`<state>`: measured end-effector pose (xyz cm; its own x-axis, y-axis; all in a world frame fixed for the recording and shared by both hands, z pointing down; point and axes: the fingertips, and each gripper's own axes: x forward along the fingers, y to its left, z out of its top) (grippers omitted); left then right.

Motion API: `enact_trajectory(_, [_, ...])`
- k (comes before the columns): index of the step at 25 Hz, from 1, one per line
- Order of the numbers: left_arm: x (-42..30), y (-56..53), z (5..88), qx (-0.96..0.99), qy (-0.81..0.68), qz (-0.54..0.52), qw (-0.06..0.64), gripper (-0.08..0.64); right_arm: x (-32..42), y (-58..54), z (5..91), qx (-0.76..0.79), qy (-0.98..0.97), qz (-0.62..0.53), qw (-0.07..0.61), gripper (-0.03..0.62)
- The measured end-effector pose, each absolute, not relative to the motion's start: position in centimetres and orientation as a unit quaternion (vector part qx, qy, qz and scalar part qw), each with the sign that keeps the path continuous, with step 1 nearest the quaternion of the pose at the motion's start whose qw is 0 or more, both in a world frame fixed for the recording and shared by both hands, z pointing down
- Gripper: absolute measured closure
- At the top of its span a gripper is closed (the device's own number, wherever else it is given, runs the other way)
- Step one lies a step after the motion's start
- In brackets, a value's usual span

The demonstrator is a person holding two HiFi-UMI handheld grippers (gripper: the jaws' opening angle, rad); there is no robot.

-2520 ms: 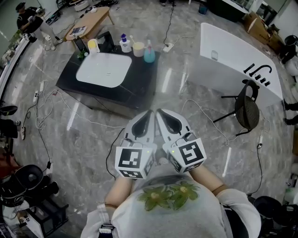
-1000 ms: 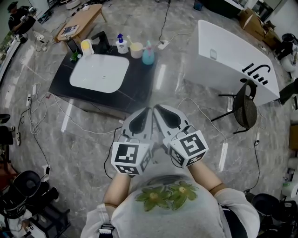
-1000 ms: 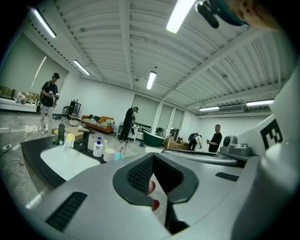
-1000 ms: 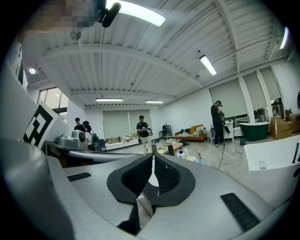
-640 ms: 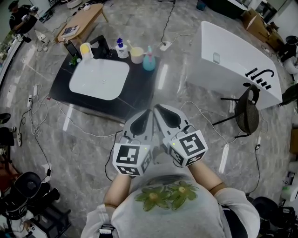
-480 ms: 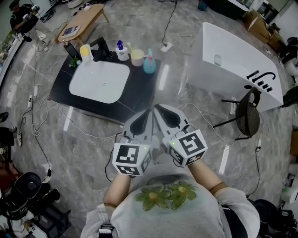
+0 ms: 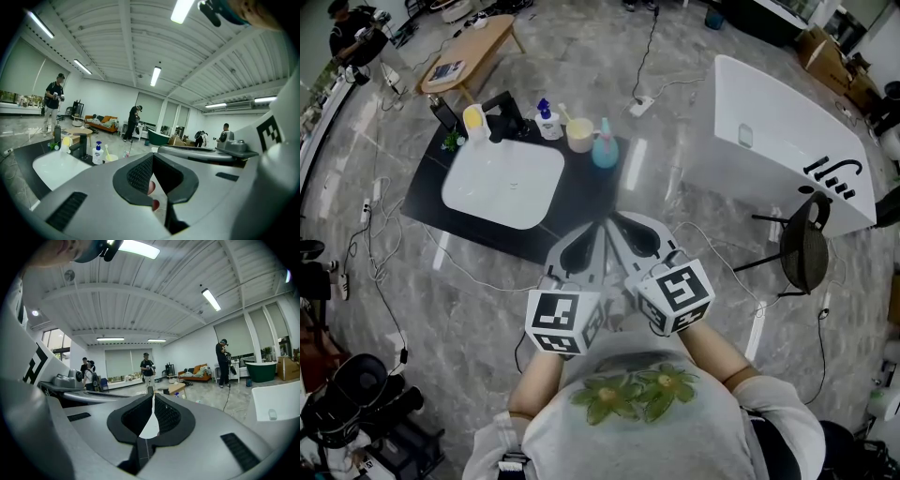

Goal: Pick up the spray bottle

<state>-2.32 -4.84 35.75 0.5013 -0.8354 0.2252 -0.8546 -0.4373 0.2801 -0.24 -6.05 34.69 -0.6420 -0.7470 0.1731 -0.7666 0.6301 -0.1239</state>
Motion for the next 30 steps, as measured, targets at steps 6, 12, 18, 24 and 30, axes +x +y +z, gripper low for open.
enact_trajectory(6, [-2.2, -6.8, 36.1, 0.845, -0.502, 0.028, 0.181, 0.551, -0.3, -8.3, 35.0, 0.415, -0.904, 0.091, 0.055, 0.568])
enact_trajectory(12, [-2.4, -8.5, 36.4, 0.840, -0.511, 0.028, 0.180, 0.551, -0.3, -10.0, 35.6, 0.405, -0.907, 0.096, 0.060, 0.568])
enact_trajectory(18, [-2.9, -9.8, 37.1, 0.834, -0.520, 0.032, 0.183, 0.551, -0.1, -12.1, 36.4, 0.413, -0.903, 0.098, 0.064, 0.568])
enact_trajectory(24, [-3.7, -11.1, 38.0, 0.825, -0.532, 0.034, 0.188, 0.551, 0.2, -13.9, 37.1, 0.422, -0.899, 0.096, 0.068, 0.568])
enact_trajectory(30, [-3.8, -12.2, 38.3, 0.820, -0.538, 0.033, 0.193, 0.551, 0.3, -15.5, 37.4, 0.428, -0.897, 0.078, 0.082, 0.566])
